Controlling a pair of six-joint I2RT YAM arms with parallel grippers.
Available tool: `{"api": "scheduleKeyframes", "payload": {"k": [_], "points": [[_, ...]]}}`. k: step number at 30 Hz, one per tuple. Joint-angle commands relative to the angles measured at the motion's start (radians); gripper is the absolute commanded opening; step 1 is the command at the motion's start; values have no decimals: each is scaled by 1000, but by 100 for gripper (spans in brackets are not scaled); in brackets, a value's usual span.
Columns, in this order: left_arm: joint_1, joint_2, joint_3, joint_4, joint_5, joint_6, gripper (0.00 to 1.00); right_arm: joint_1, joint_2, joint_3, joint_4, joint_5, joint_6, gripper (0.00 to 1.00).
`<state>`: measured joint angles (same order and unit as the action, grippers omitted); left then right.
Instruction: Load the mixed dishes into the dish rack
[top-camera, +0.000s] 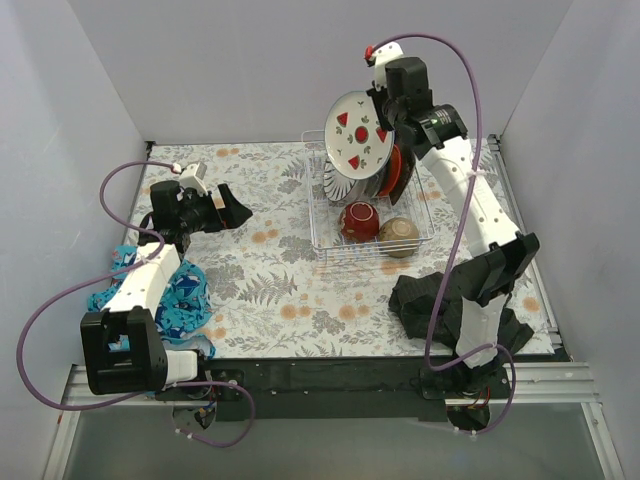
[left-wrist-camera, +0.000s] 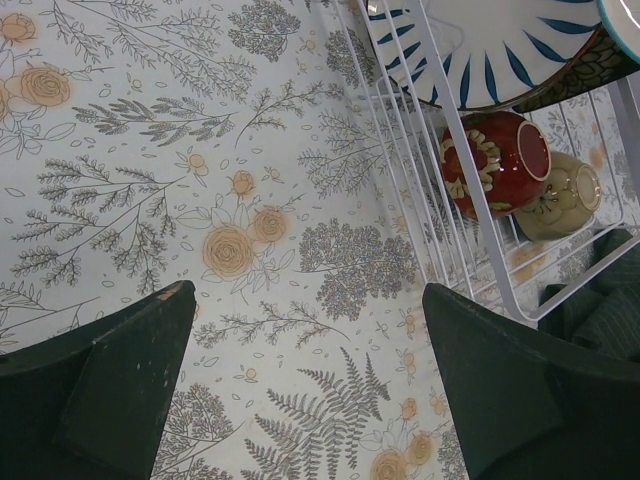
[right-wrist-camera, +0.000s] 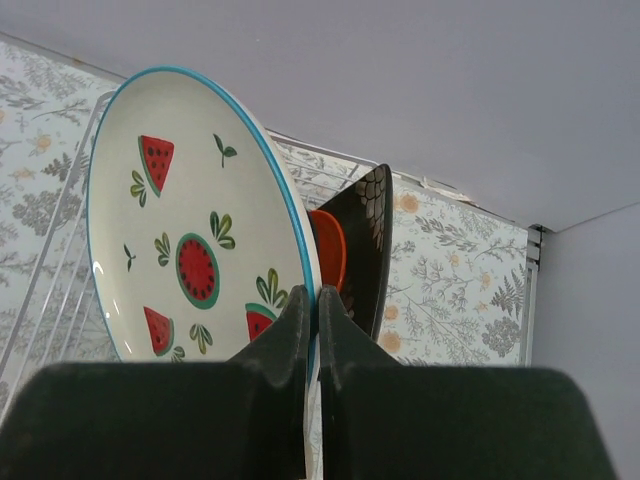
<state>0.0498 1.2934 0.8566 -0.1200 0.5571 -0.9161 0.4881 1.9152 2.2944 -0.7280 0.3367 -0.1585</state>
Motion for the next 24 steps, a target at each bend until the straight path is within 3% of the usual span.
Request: {"api": "scheduleKeyframes", "payload": {"k": [1, 15, 24], "points": [[-4, -52, -13, -17, -10, 22, 98, 41, 27, 74, 231, 123, 30, 1], [-4, -69, -45, -17, -11, 16, 98, 161, 134, 45, 473, 372, -15, 1], [-4, -80, -73, -10, -8, 6, 98, 171, 200, 34, 595, 490, -91, 1]]}}
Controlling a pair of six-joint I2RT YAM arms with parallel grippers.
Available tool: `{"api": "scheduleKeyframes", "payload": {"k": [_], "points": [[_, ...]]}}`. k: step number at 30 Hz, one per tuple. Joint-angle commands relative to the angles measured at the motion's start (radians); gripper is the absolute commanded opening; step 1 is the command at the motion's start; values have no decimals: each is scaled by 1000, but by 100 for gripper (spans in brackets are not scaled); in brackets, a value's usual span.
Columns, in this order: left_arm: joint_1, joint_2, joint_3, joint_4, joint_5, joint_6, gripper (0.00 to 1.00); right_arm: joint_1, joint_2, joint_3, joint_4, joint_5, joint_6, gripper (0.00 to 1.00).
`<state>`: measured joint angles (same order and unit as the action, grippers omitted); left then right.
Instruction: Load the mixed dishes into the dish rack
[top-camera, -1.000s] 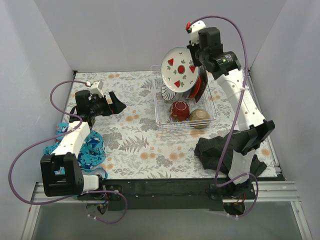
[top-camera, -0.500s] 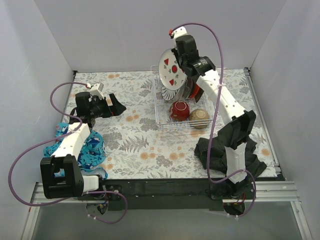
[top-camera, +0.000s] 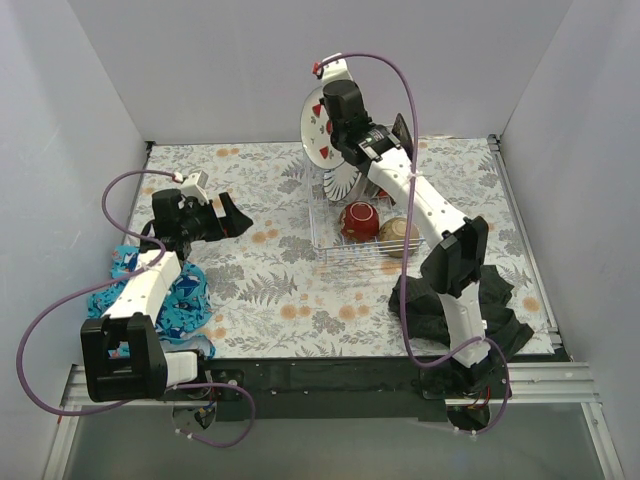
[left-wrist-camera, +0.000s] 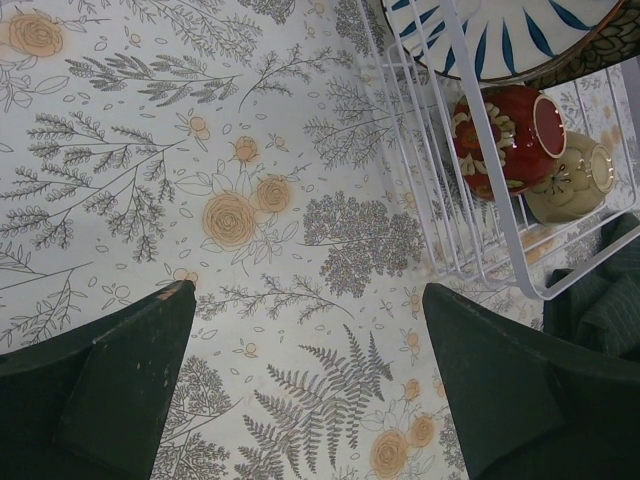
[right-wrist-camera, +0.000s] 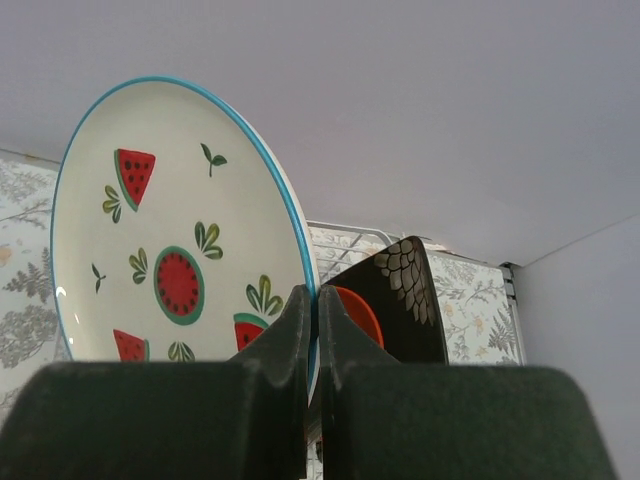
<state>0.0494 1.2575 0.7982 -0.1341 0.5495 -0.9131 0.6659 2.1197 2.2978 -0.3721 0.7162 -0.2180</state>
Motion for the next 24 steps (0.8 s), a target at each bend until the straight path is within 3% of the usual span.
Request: {"api": "scheduleKeyframes", "payload": {"k": [1, 15, 24], "points": [[-3, -46, -16, 4, 0, 2, 98, -5, -3, 29, 243, 115, -37, 1], [-3, -55, -47, 25, 3, -13, 98, 18, 48, -51, 363, 215, -145, 1], [-3, -66, -76, 36, 6, -23, 98, 46, 161, -66, 565, 276, -334, 1]]}}
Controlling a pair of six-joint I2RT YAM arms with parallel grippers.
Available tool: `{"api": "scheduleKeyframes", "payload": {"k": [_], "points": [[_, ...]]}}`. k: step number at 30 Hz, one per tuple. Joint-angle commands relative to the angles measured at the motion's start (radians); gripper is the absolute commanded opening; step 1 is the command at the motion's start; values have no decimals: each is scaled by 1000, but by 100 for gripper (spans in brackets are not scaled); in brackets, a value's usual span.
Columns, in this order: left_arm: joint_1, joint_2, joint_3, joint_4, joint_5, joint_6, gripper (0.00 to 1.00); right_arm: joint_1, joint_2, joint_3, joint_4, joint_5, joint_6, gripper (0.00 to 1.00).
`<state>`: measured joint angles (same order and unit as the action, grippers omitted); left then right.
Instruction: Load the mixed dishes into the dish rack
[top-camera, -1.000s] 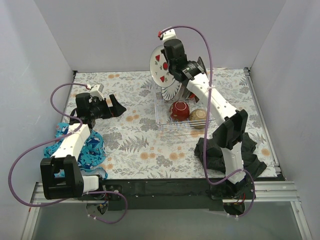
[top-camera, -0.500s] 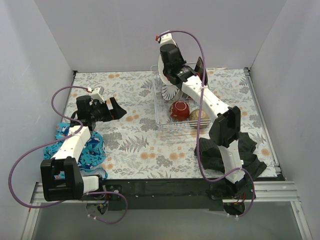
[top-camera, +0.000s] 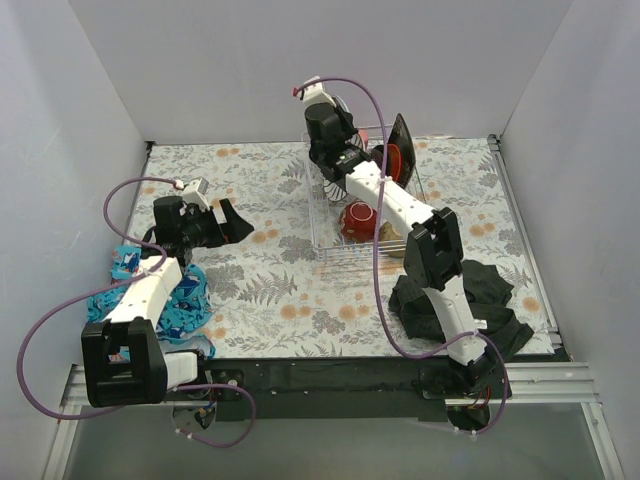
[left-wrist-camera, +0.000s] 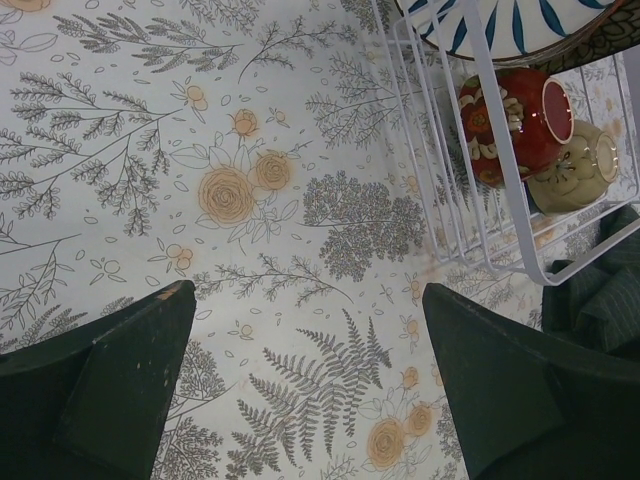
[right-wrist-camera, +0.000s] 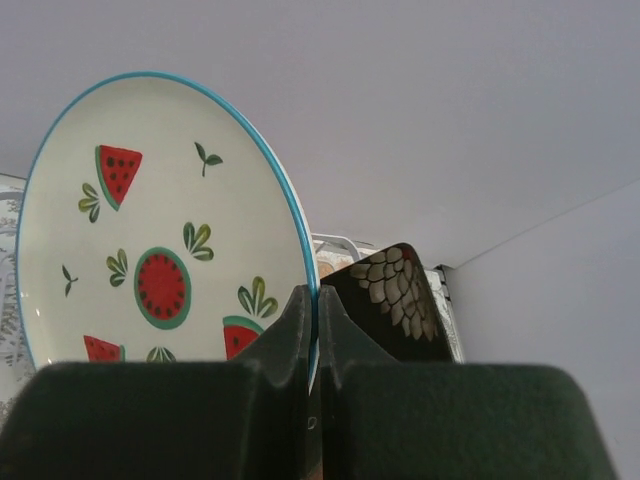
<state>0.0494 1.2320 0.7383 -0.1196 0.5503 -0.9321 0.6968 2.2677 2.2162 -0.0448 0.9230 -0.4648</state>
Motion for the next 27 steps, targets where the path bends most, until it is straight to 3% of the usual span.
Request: {"api": "scheduleKeyframes", "payload": {"k": [1, 15, 20, 27], "points": [[-3, -40, -16, 23, 5, -4, 98, 17, 13, 8, 238, 74, -89, 1], [-2, -51, -33, 44, 11, -22, 98, 40, -51, -84, 266, 91, -95, 1], [-2, -48, -36, 49, 16, -27, 98, 67, -111, -107, 59, 44, 73, 1], [-3, -42, -40, 77, 25, -42, 98, 107, -131, -118, -49, 14, 159, 1]]}}
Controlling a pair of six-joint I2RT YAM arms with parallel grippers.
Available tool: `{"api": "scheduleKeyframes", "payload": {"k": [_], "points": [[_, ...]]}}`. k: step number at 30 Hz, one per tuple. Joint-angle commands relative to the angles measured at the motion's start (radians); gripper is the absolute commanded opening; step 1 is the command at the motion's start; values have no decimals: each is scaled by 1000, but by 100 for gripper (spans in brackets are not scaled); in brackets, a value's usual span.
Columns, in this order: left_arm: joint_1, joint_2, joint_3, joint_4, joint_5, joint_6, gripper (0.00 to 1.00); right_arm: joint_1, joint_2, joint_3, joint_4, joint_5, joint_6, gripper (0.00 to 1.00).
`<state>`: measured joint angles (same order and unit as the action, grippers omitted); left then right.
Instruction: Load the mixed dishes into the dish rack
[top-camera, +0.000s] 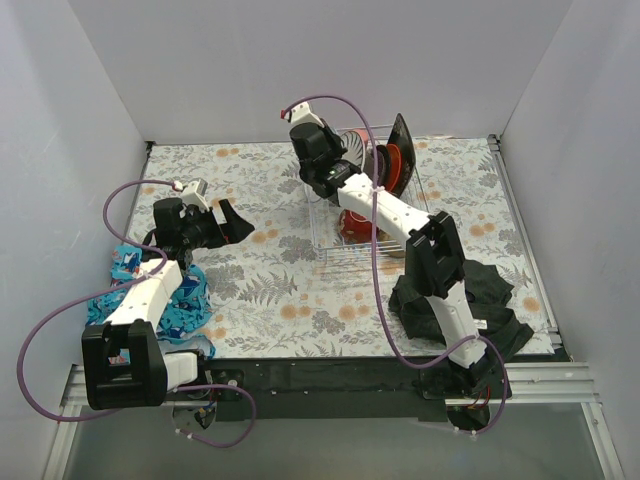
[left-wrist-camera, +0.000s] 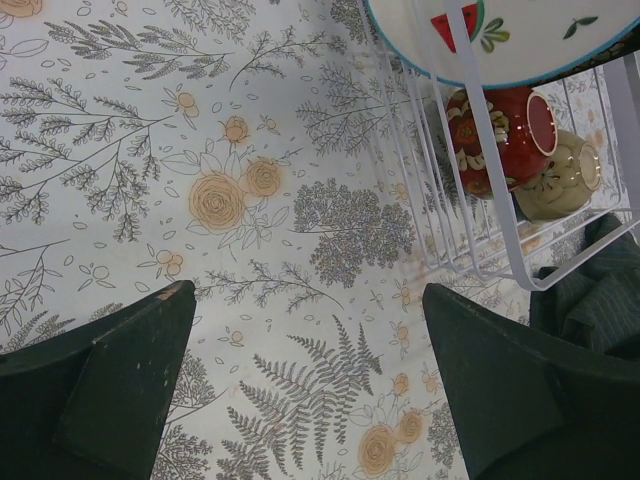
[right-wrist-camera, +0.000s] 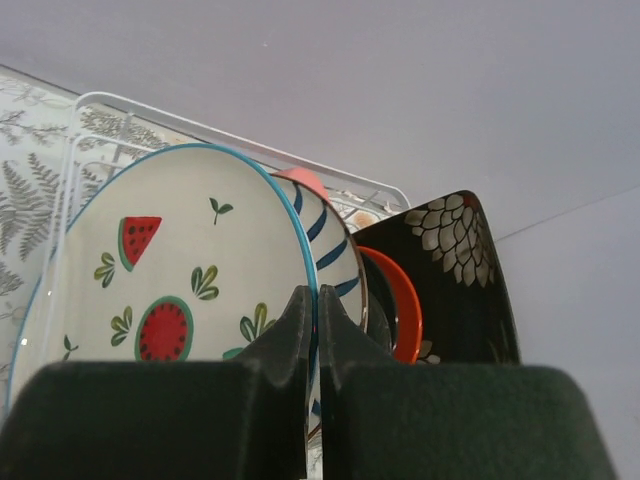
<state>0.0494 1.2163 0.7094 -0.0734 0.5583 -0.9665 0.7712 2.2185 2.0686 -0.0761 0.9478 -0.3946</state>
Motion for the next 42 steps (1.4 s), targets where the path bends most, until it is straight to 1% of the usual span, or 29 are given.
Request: {"api": "scheduleKeyframes", "payload": {"k": [1, 2, 4, 5, 6, 9, 11, 12, 14, 15, 16, 17, 18, 19, 20, 21, 23, 24, 27, 28, 29, 30, 31, 36, 42], "points": [[-3, -26, -11, 30, 17, -8, 98, 39, -74, 41, -28, -23, 94, 1], [-3, -27, -11, 29, 17, -8, 98, 48, -72, 47, -39, -23, 100, 1], [-3, -27, -10, 24, 17, -6, 98, 56, -83, 56, -56, -47, 128, 18], [-3, -31, -11, 24, 17, -6, 98, 57, -88, 59, -62, -55, 135, 24], [-2, -32, -13, 21, 18, -6, 98, 59, -92, 58, -79, -61, 146, 33], [-3, -32, -18, 23, 20, -6, 98, 54, -109, 48, -115, -96, 175, 45], [-3, -32, -19, 24, 20, -6, 98, 43, -118, 48, -143, -129, 226, 48], [-3, -31, -21, 24, 20, -6, 98, 39, -120, 53, -160, -145, 240, 51], [-2, -29, -19, 23, 22, -6, 98, 19, -126, 64, -208, -202, 293, 53], [-2, -29, -19, 23, 22, -8, 98, 10, -134, 68, -230, -236, 319, 57], [-2, -28, -18, 24, 25, -8, 98, -12, -137, 76, -276, -330, 342, 59], [-3, -27, -18, 23, 23, -8, 98, -25, -141, 85, -307, -374, 387, 61], [-3, -26, -18, 20, 25, -6, 98, -36, -155, 85, -335, -420, 428, 65], [-3, -24, -16, 18, 25, -5, 98, -68, -169, 79, -359, -514, 468, 66], [-3, -24, -13, 15, 25, -2, 98, -84, -186, 61, -396, -562, 515, 66], [-5, -23, -11, 8, 25, 3, 98, -98, -232, 1, -401, -602, 572, 66], [-5, -20, -7, -5, 23, 14, 98, -131, -278, -69, -413, -702, 635, 66], [-6, -17, -5, -8, 20, 18, 98, -145, -322, -138, -418, -745, 696, 66], [-8, -12, 4, -32, 12, 35, 98, -185, -371, -224, -416, -802, 766, 64], [-8, -9, 7, -40, 14, 40, 98, -213, -370, -228, -415, -892, 789, 62], [-8, -3, 9, -49, 12, 49, 98, -225, -367, -228, -412, -932, 792, 59], [-8, 2, 13, -54, 9, 52, 98, -233, -349, -225, -409, -942, 795, 56], [-8, 6, 16, -58, 9, 55, 98, -251, -338, -210, -410, -984, 809, 56], [-8, 40, 42, -78, 2, 77, 98, -282, -272, -162, -406, -1032, 810, 50], [-6, 66, 74, -86, -8, 92, 98, -296, -241, -150, -409, -1009, 815, 50]]}}
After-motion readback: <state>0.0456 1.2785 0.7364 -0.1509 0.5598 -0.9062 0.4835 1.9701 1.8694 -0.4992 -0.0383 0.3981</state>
